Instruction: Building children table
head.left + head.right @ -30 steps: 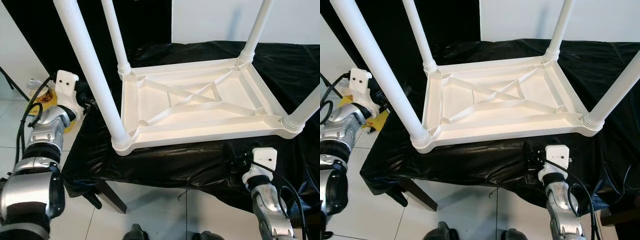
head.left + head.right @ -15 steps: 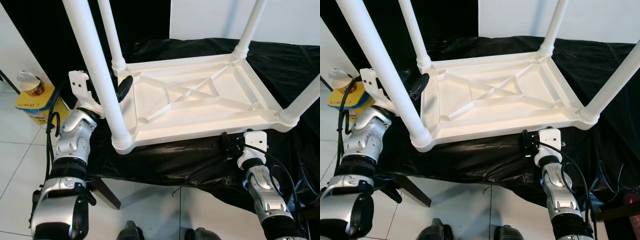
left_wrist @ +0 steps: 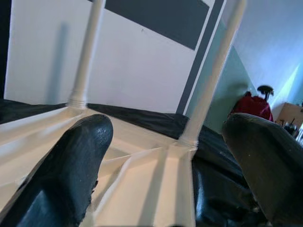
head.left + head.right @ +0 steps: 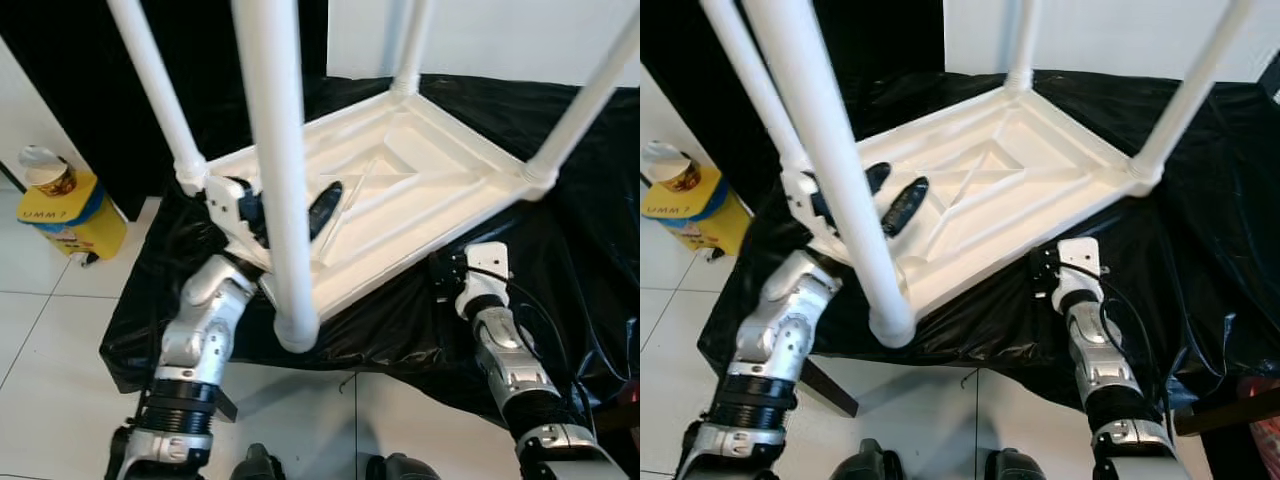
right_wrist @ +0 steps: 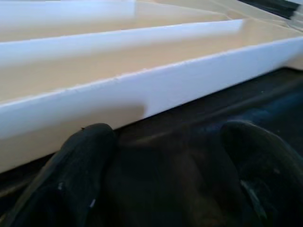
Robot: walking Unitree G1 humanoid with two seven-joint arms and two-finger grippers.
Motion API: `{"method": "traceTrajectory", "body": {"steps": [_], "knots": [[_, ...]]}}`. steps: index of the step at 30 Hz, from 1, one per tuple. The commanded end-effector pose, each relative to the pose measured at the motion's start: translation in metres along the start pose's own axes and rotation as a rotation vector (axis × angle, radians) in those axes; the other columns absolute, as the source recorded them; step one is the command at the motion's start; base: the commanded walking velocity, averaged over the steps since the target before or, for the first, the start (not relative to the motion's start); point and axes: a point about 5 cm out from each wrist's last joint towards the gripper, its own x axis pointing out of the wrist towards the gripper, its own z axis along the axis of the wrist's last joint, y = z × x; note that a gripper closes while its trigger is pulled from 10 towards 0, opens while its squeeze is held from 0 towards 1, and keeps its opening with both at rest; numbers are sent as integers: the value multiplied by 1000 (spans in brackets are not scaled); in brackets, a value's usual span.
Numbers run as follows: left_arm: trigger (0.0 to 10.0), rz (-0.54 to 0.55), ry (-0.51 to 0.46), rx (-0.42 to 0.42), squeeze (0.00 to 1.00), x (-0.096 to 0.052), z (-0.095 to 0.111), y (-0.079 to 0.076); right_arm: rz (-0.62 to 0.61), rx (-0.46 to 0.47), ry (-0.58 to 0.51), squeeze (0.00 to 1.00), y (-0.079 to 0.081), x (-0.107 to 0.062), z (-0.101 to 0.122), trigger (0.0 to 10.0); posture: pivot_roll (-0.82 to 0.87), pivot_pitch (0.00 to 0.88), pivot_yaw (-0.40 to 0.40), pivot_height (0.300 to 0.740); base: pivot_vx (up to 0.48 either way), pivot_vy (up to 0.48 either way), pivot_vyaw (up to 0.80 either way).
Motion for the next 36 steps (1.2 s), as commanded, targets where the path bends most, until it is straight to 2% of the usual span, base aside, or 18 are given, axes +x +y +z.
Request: {"method": "traceTrajectory", "body": {"steps": [1,2,4,5,9,13,14,20,22,24,26,27,29,31,32,34,35,36], "knots": [[10000,-46,10,-30,0,8,-6,-20,46,-8,-31,0,15,9,9,10000,114,97,12,740,0,0,0],[10000,-25,-10,-54,0,16,-8,-28,25,1,-28,0,16,16,13,10000,112,97,17,740,0,0,0],[10000,-25,-10,-54,0,16,-8,-28,25,1,-28,0,16,16,13,10000,112,97,17,740,0,0,0],[10000,-14,-23,-85,0,23,-11,-38,3,11,-29,0,17,20,17,10000,112,96,15,740,0,0,0],[10000,-38,-7,-95,0,28,-14,-53,-37,27,-30,0,16,23,18,10000,113,95,18,740,0,0,0],[10000,-24,8,-82,0,22,-11,-46,-49,26,-33,0,13,20,15,10000,112,96,19,740,0,0,0],[10000,-17,28,-54,0,15,-9,-37,-61,25,-35,0,11,17,12,10000,110,96,20,740,0,0,0],[10000,-3,93,34,0,-3,-2,-14,-104,19,-66,0,5,8,8,10000,97,97,25,740,0,0,0],[10000,-3,93,34,0,-3,-2,-14,-104,19,-66,0,5,8,8,10000,97,97,25,740,0,0,0],[10000,5,144,109,0,-13,-3,-2,-150,10,-106,0,2,1,9,10000,93,96,26,740,0,0,0],[10000,9,160,130,0,-15,-3,2,-158,13,-116,0,2,-2,9,10000,90,98,21,740,0,0,0],[10000,4,202,207,0,-19,-3,9,-167,22,-129,0,3,-9,9,10000,86,100,21,740,0,0,0],[10000,4,202,207,0,-19,-3,9,-167,22,-129,0,3,-9,9,10000,86,100,21,740,0,0,0],[10000,-19,305,354,0,-28,-4,27,-150,42,-165,0,10,-27,12,10000,76,102,17,740,0,0,0],[10000,-19,305,354,0,-28,-4,27,-150,42,-165,0,10,-27,12,10000,76,102,17,740,0,0,0],[10000,-66,424,470,0,-38,-9,41,-87,29,-202,0,18,-45,16,10000,69,104,22,740,0,0,0],[10000,-66,424,470,0,-38,-9,41,-87,29,-202,0,18,-45,16,10000,69,104,22,740,0,0,0],[10000,-98,482,514,0,-44,-12,45,-56,14,-217,0,21,-52,18,10000,65,104,24,740,0,0,0]]}}
